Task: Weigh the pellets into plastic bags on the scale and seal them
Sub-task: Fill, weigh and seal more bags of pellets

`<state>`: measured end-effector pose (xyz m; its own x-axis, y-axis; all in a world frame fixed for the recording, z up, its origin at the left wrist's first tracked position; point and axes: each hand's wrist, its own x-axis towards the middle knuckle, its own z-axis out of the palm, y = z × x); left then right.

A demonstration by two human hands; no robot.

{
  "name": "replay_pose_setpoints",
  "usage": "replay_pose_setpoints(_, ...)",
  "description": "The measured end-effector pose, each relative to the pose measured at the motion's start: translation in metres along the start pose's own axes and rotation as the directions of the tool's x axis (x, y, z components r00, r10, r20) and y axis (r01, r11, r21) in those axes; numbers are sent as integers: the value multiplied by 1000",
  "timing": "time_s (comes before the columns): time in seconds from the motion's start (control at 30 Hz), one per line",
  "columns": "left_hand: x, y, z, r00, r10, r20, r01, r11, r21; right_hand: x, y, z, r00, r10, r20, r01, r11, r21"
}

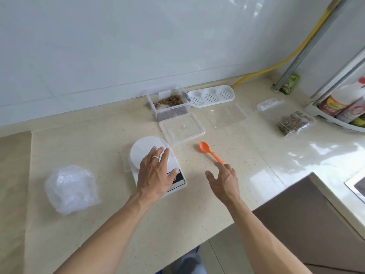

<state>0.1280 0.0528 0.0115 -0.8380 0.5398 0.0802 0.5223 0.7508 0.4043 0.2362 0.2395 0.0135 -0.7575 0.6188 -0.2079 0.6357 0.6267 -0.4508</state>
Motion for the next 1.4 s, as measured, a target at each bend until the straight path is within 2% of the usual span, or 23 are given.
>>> replay_pose_setpoints(0.17, 39, 27, 20, 997, 69, 29, -71, 997, 43, 28, 35, -16, 986, 148, -71, -142, 986, 83)
replay_pose_setpoints(0.33, 70, 37, 34, 994, 83, 64, -87, 994, 69, 63, 50, -11, 986, 161, -31, -156, 980, 123)
replay_pose_setpoints(0.5, 94, 33, 34, 996, 57, 72, -63, 995, 80, 96, 40, 1, 992, 121, 22, -122, 986, 110)
replay_pose_setpoints(0.6, 107, 28, 30, 998, 26, 61, -31, 996, 82, 113, 27, 0, 992, 87, 96, -109, 959, 261)
replay_pose_setpoints(0.7, 115, 21, 20, 999, -29, 27, 27, 996, 81, 129, 4, -7, 994, 9, 111, -57, 897, 438)
replay_pose_setpoints(0.83, 120, -1, 6, 992, -125, -21, 127, 988, 94, 153, -37, -14, 987, -130, 88, 71, 868, 492)
replay_pose_setpoints(0.93, 117, -18, -3, 978, -196, -65, 203, 972, 116, 162, -64, -13, 968, -182, 170, 78, 869, 488)
replay_pose_setpoints(1.07, 110, -34, -8, 961, -262, -92, 271, 955, 119, 166, -81, 5, 907, -192, 374, 31, 917, 397)
replay_pose_setpoints(1.2, 111, -39, -9, 954, -300, -24, 301, 950, 87, 163, -85, 16, 831, -211, 514, -22, 912, 410)
replay_pose_setpoints(1.3, 122, -37, -13, 963, -259, 72, 258, 966, 16, 161, -89, 9, 819, -257, 513, -53, 857, 513)
replay_pose_setpoints(1.4, 136, -29, -23, 952, -219, 213, 257, 951, -170, 160, -96, -7, 815, -304, 493, -29, 829, 559)
